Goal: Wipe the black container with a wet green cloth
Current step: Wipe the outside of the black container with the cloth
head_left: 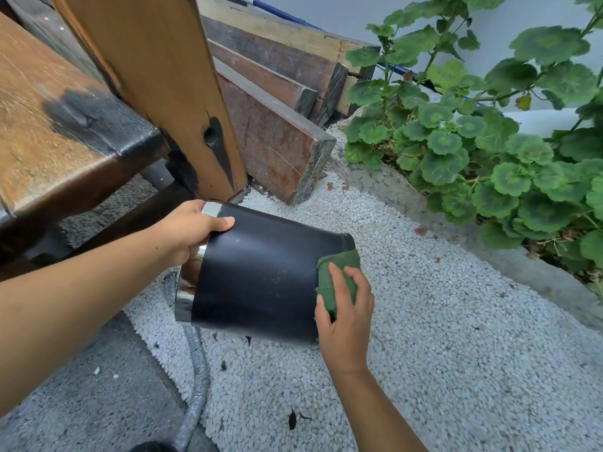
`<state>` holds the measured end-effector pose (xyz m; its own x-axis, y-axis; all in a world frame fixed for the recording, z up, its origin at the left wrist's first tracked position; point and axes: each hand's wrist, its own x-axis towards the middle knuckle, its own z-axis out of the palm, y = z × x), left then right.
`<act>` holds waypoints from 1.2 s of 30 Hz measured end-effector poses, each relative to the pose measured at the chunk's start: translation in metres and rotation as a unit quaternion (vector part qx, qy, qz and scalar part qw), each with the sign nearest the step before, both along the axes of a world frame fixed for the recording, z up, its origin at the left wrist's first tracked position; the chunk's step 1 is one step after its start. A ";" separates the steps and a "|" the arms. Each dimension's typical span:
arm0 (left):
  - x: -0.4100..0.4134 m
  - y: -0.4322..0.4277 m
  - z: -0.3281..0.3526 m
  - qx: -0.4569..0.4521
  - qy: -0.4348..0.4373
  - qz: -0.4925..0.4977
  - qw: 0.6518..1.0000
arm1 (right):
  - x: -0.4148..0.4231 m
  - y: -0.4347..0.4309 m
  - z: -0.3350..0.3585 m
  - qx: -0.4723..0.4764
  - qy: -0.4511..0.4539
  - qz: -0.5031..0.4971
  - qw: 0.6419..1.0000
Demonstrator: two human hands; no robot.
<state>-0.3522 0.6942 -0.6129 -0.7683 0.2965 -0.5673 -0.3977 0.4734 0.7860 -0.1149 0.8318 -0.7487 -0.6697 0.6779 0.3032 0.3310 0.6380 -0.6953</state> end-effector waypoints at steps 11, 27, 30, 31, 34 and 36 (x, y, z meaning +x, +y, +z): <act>0.008 -0.018 -0.007 0.016 0.078 -0.002 0.997 | -0.001 0.008 -0.002 0.006 0.005 0.023 1.000; 0.031 -0.059 -0.012 0.128 -0.097 -0.043 0.986 | -0.089 0.095 0.061 -0.251 -0.227 0.159 0.927; 0.037 -0.058 -0.026 0.129 -0.103 0.003 0.986 | -0.102 0.091 0.051 -0.259 -0.251 0.172 0.917; 0.039 -0.057 -0.030 0.119 -0.096 0.026 0.988 | -0.103 0.088 0.048 -0.253 -0.250 0.178 0.918; 0.042 -0.057 -0.038 0.091 -0.078 0.059 0.991 | -0.104 0.084 0.042 -0.223 -0.238 0.196 0.925; 0.041 -0.058 -0.040 0.083 -0.075 0.066 0.992 | -0.099 0.080 0.039 -0.211 -0.221 0.206 0.930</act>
<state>-0.3110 0.6364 -0.6533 -0.7176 0.2979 -0.6295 -0.5652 0.2790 0.7763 -0.2135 0.9116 -0.7095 -0.8950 0.3328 -0.2971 0.4313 0.4754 -0.7668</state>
